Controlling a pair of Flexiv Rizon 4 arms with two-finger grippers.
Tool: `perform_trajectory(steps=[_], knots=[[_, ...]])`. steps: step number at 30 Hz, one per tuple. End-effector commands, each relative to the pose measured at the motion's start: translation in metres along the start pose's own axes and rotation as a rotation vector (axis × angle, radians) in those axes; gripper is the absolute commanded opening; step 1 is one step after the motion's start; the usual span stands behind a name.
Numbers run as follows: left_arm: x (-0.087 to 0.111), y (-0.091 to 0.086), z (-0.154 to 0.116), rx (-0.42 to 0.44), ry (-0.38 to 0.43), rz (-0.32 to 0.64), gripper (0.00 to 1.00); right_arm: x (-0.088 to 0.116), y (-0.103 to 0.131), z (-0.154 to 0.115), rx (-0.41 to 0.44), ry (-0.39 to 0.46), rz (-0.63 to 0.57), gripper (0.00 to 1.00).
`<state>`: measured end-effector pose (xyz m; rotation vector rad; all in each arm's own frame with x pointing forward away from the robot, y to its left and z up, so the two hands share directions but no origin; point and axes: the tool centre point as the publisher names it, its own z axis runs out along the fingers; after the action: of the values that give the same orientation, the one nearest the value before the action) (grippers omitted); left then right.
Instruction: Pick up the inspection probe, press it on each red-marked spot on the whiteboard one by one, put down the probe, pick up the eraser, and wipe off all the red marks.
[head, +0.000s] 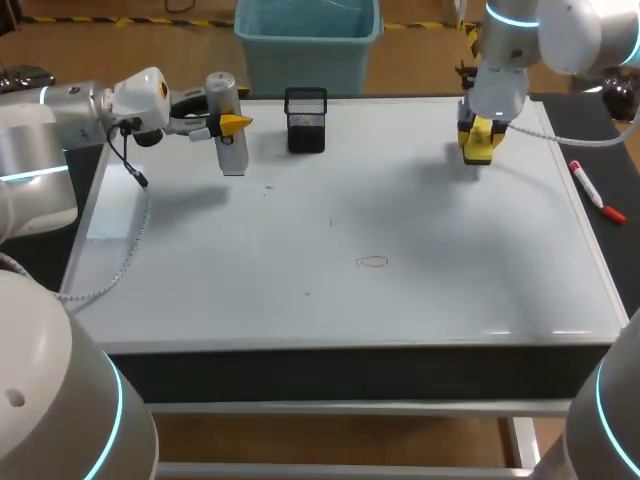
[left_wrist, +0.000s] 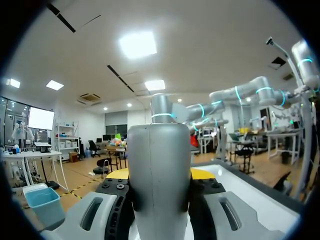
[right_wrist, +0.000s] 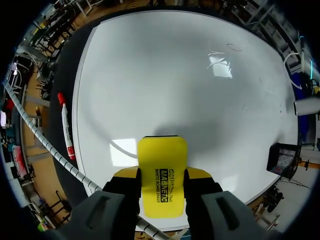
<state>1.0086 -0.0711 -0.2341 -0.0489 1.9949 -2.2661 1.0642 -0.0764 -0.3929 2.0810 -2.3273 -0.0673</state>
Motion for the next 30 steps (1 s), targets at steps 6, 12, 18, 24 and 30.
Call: perform_trajectory(steps=[6,12,18,24,30], knots=[[-0.001,-0.001,0.000,-0.001,0.002,-0.001,0.00,0.002,0.004,-0.002,0.009,0.000,-0.003,0.00],[-0.001,-0.001,0.000,-0.001,0.002,-0.001,0.00,0.002,0.004,-0.002,0.009,0.000,-0.003,0.00],[0.019,-0.005,0.033,-0.006,0.040,-0.001,0.00,0.002,0.004,-0.002,0.009,0.000,-0.003,0.00],[0.055,0.001,0.091,0.015,0.064,-0.019,0.00,0.002,0.004,-0.002,0.009,0.000,-0.003,0.00],[0.088,0.012,0.142,0.023,0.078,-0.039,0.00,0.002,0.004,-0.002,0.009,0.000,-0.003,0.00]])
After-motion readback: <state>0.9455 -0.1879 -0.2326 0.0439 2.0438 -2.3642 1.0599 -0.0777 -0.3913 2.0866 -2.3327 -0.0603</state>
